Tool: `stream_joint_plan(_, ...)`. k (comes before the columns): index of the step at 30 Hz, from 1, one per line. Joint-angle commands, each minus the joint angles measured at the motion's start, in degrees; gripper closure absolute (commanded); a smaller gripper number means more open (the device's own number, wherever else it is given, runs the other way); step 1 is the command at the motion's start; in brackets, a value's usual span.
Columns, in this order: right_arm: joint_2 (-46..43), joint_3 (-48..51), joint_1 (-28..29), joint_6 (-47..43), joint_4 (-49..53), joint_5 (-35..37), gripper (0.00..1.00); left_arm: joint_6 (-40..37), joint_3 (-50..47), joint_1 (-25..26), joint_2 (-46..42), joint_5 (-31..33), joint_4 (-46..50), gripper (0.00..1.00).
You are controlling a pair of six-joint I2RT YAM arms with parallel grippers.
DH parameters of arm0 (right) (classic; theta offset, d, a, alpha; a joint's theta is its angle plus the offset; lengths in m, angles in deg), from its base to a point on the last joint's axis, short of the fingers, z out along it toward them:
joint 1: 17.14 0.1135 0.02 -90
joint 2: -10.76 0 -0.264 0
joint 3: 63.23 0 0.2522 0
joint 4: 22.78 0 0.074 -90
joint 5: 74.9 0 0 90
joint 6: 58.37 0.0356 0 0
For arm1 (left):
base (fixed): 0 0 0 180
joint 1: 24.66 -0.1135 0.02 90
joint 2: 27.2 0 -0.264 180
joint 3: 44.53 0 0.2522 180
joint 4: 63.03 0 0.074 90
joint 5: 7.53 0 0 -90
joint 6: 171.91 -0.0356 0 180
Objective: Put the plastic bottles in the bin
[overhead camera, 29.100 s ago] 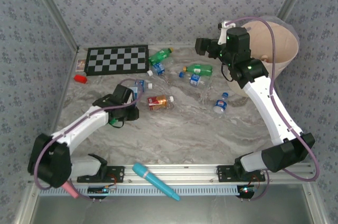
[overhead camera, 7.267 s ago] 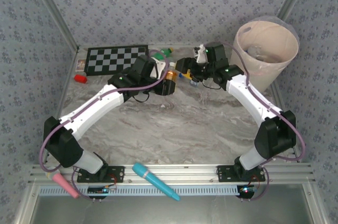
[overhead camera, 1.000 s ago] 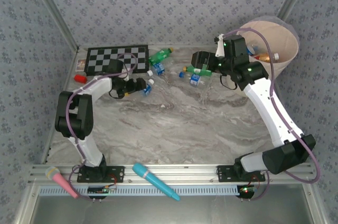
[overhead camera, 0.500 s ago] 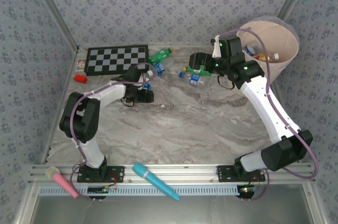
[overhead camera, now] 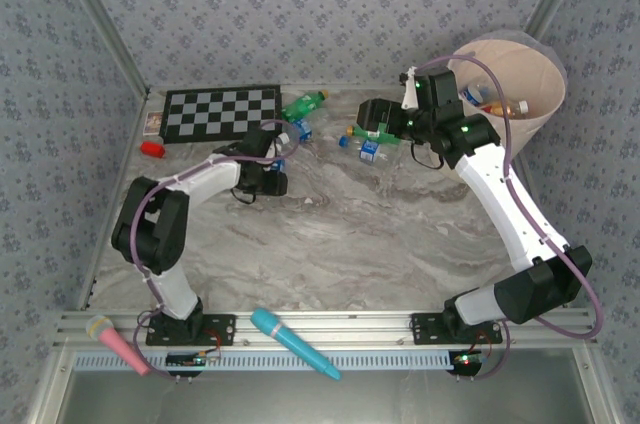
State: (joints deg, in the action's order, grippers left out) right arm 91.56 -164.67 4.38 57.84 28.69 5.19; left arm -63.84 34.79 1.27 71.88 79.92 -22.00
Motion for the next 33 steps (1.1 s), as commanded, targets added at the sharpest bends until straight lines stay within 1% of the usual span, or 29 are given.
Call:
stream_joint_plan(1,0.4,-0.8,-0.1,2.5,-2.3,-1.6,0.00,0.5,3.6,1.2,-5.2,-2.2,0.6,0.44)
stream_joint_plan(3,0.5,0.3,-0.5,4.8,-3.0,-4.6,0.00,1.2,4.5,1.7,-6.7,-3.8,0.0,0.44)
stream_joint_plan(4,0.6,1.0,-0.7,5.3,-5.5,-5.6,0.00,1.6,5.0,2.0,-7.5,-4.7,-0.4,0.44)
stream_joint_plan(7,0.3,2.6,-0.8,7.1,-10.6,-7.4,0.00,2.9,7.1,2.6,-8.9,-7.8,-1.2,0.44)
stream_joint_plan(9,0.3,3.2,-0.2,7.4,-12.3,-8.0,0.00,4.5,8.9,2.8,-9.6,-11.1,-2.2,0.44)
stream_joint_plan(11,0.3,4.0,0.0,7.6,-14.2,-9.7,0.01,5.1,11.0,3.7,-10.1,-12.8,-3.1,0.45)
stream_joint_plan(15,0.4,5.9,-0.2,9.4,-18.5,-13.8,0.08,5.8,15.4,6.0,-10.2,-17.3,-4.7,0.45)
stream_joint_plan(18,0.4,7.1,-0.2,12.9,-22.3,-17.4,0.13,7.3,18.7,7.0,-9.2,-21.2,-4.8,0.45)
stream_joint_plan(21,0.7,8.0,-0.3,14.9,-24.2,-19.0,0.17,8.2,20.4,8.2,-9.2,-22.4,-5.3,0.45)
stream_joint_plan(24,1.2,8.9,-0.2,16.9,-26.5,-21.2,0.19,9.1,21.0,9.3,-9.6,-23.4,-6.8,0.45)
stream_joint_plan(28,2.0,9.4,0.7,18.2,-28.8,-22.9,0.19,9.4,22.4,10.6,-9.0,-24.8,-6.9,0.45)
stream_joint_plan(33,3.4,8.7,1.4,18.3,-27.3,-23.0,0.19,9.4,23.0,11.9,-9.3,-25.3,-7.0,0.45)
